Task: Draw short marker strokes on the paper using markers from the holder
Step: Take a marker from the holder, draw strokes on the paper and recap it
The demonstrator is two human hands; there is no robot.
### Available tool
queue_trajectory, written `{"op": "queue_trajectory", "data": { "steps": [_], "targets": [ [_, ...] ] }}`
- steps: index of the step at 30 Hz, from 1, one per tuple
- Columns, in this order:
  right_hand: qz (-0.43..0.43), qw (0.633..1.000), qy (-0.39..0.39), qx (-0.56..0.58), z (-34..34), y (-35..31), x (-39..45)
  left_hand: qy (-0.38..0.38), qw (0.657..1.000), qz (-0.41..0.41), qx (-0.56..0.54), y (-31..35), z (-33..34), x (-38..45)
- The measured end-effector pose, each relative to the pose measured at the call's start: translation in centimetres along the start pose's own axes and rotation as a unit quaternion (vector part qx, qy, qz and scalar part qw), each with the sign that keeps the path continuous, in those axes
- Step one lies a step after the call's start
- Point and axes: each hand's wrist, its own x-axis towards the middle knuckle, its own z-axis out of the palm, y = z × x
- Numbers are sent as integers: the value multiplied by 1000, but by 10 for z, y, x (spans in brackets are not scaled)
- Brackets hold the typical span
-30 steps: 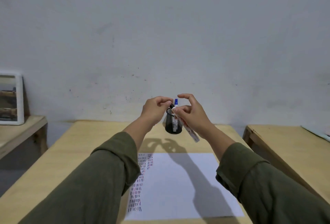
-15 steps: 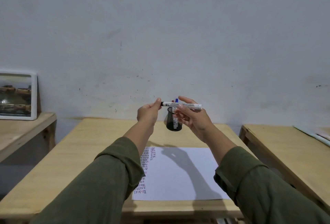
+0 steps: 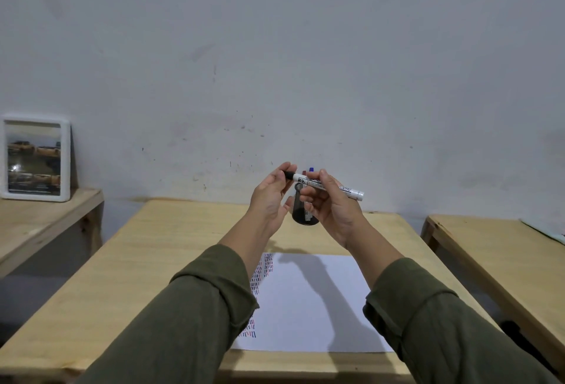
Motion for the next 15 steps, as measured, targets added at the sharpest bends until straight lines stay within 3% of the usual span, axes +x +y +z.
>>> {"op": "queue_trajectory", "data": {
  "steps": [15],
  "targets": [
    [-46, 988, -34, -141, 2, 26, 1, 165, 981, -18, 95, -9, -20, 13]
  ]
}}
